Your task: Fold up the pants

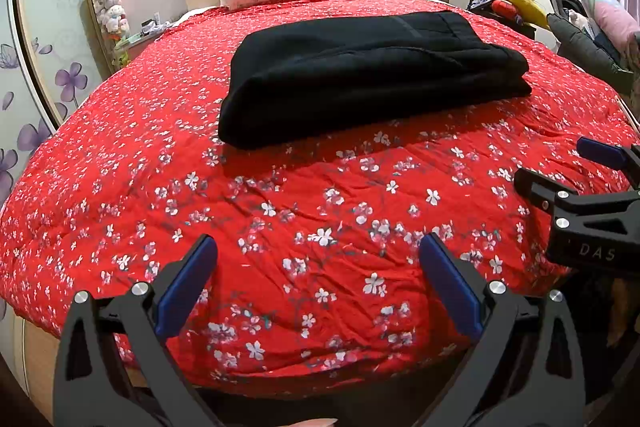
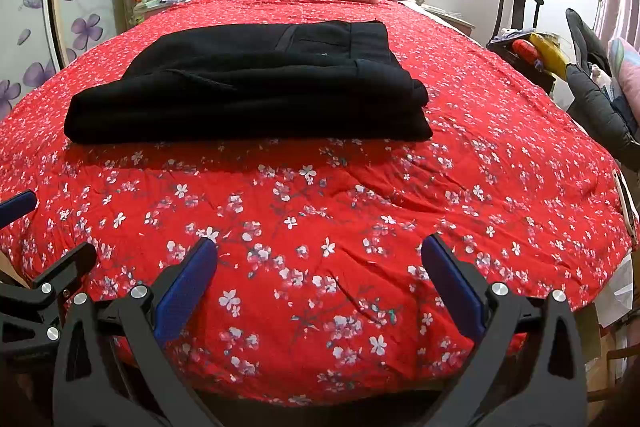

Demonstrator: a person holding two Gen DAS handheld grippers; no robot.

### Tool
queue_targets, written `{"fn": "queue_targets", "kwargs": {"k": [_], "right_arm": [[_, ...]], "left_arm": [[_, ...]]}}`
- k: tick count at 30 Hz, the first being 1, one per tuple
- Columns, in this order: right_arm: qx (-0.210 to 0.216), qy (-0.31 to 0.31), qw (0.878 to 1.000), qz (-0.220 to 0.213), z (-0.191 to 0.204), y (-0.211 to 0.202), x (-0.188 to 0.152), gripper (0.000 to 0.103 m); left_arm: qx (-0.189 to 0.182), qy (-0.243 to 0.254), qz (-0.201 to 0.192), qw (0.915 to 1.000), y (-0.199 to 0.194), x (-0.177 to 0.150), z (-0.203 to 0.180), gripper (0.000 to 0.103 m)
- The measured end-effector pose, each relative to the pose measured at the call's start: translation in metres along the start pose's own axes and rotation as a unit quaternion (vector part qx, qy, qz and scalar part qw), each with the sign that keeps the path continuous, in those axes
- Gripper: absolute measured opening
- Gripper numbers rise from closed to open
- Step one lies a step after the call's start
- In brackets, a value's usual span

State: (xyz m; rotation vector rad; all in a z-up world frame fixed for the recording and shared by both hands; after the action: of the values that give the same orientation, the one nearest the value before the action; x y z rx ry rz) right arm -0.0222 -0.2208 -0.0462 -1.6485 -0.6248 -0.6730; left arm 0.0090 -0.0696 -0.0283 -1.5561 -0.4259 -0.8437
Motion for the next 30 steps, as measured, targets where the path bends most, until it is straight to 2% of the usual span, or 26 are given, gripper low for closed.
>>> {"fn": "queue_targets", "kwargs": {"k": [30], "right_arm": [[0.003,0.000,1.000,0.002,-0.0025,0.0023,-0.0029,0.102]], "left_arm": [[-0.004,-0.002,0.005,1.0000,0.0021,-0.0017,0.0032,0.101]]}}
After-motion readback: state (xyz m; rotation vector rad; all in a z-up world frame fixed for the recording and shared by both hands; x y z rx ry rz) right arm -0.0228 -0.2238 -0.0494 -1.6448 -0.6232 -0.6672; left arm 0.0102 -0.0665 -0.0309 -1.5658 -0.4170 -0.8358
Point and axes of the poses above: each gripper's, at about its wrist camera, not at the fingertips, and y roughly the way its jaws point, z to its left, x to its top, the point moved 1 cm from there along y, roughly the way its jaws point, and after that the axes turned 7 degrees about -y, right-handed, at the moved point
